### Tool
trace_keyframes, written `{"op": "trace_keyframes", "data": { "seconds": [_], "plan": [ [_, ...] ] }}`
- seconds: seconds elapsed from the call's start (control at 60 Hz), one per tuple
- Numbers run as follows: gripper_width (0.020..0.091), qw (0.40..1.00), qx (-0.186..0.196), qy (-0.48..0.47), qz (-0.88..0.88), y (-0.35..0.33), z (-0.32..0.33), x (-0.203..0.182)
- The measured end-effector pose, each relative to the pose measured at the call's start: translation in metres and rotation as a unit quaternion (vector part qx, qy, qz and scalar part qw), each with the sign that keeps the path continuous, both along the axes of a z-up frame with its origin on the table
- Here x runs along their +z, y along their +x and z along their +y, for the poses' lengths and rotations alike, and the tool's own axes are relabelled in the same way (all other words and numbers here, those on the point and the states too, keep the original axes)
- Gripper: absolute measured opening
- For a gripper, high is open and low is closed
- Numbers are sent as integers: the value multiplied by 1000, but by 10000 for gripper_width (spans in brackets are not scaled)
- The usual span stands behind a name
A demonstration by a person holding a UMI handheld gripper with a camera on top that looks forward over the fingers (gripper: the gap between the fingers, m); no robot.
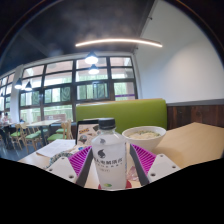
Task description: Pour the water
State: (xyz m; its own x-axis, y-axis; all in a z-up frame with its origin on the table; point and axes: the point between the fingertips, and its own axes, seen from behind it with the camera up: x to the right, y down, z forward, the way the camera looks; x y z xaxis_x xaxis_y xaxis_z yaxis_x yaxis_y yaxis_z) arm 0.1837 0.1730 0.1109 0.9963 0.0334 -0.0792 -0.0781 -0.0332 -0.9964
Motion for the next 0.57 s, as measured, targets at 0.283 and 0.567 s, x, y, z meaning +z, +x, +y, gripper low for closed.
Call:
{"op": "trace_keyframes", "data": {
  "seconds": [0.283,0.567],
  "plan": [
    [745,999,-2,-28,-30,-15,-81,18],
    [784,997,18,-32,-67,-61,-218,40]
  ]
}}
